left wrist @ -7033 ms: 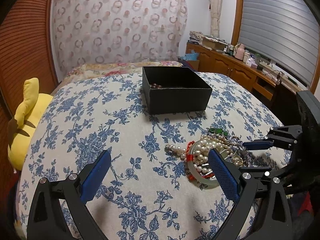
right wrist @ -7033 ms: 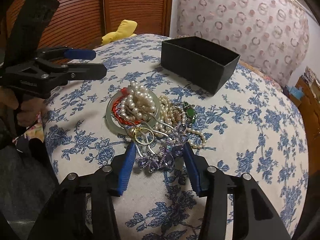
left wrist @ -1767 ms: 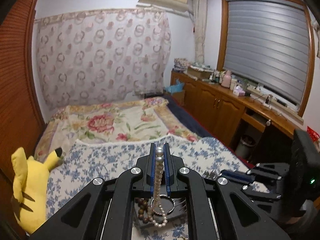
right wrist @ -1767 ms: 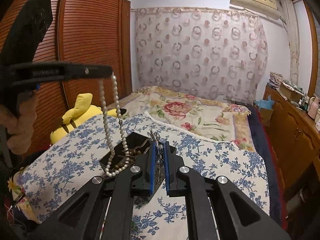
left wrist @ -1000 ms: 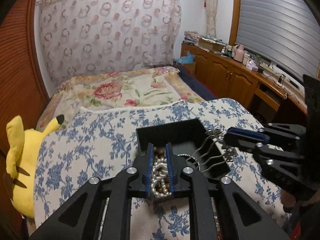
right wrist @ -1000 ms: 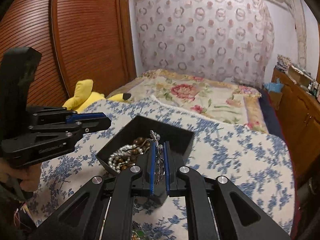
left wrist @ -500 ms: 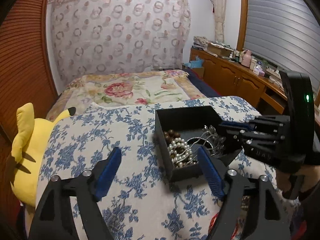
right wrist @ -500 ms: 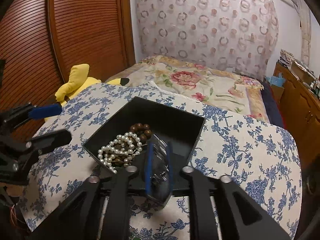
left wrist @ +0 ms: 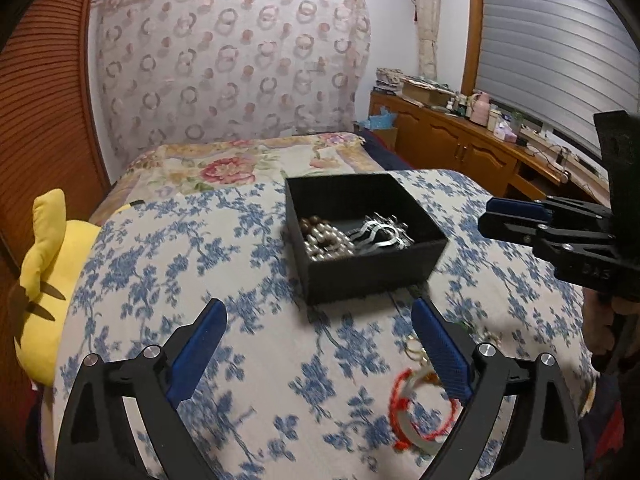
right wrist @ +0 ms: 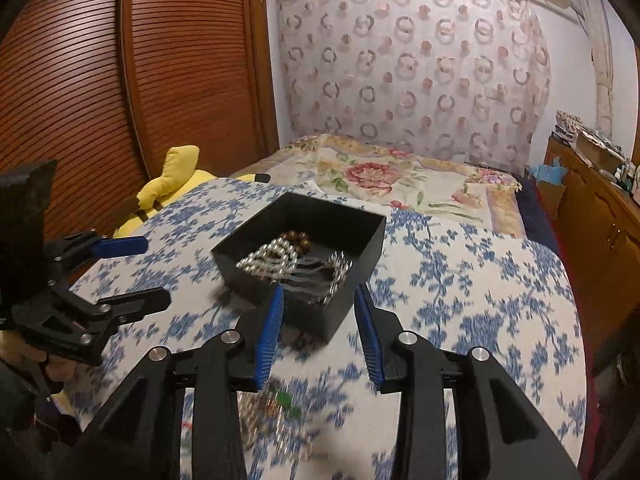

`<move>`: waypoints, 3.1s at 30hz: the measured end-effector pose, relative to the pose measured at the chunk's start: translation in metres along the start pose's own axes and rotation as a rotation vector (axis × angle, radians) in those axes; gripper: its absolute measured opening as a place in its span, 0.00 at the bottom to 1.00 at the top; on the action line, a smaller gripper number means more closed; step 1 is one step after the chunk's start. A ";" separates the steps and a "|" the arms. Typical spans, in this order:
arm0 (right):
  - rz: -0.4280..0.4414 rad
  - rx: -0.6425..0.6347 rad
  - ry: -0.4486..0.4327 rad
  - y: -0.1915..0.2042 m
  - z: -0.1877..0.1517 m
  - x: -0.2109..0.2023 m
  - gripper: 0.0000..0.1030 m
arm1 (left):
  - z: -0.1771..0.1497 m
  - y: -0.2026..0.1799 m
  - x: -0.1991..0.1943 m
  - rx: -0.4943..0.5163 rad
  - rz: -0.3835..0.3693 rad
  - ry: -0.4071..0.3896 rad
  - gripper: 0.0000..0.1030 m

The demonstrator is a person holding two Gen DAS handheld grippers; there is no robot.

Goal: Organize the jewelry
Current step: 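Withdraw both open tools from the box back toward the pile, then lower the left tool around the jade bangle with red string, then close the left tool on the jade bangle while the right tool grasps the red string bracelet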

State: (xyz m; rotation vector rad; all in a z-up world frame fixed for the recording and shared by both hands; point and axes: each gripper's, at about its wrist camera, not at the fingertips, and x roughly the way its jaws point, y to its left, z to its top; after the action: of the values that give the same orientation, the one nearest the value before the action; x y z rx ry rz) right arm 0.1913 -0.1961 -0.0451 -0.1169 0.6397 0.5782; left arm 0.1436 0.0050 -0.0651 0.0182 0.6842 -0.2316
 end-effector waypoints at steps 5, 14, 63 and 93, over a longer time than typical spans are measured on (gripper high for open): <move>0.003 -0.009 0.015 0.005 -0.022 -0.015 0.38 | -0.017 -0.013 -0.004 0.011 -0.035 0.024 0.89; -0.028 -0.001 0.071 0.007 -0.069 -0.022 0.43 | -0.041 -0.042 -0.004 0.036 -0.091 0.086 0.89; 0.020 -0.018 0.100 0.021 -0.094 -0.017 0.43 | -0.058 -0.043 -0.025 0.054 -0.089 0.078 0.67; 0.108 -0.181 0.230 0.090 -0.062 0.045 0.19 | -0.059 -0.005 -0.045 -0.015 -0.038 0.033 0.67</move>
State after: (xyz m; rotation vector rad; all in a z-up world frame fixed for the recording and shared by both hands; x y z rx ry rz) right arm 0.1389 -0.1165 -0.1157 -0.3238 0.8201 0.7333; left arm 0.0722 0.0150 -0.0822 -0.0053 0.7192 -0.2628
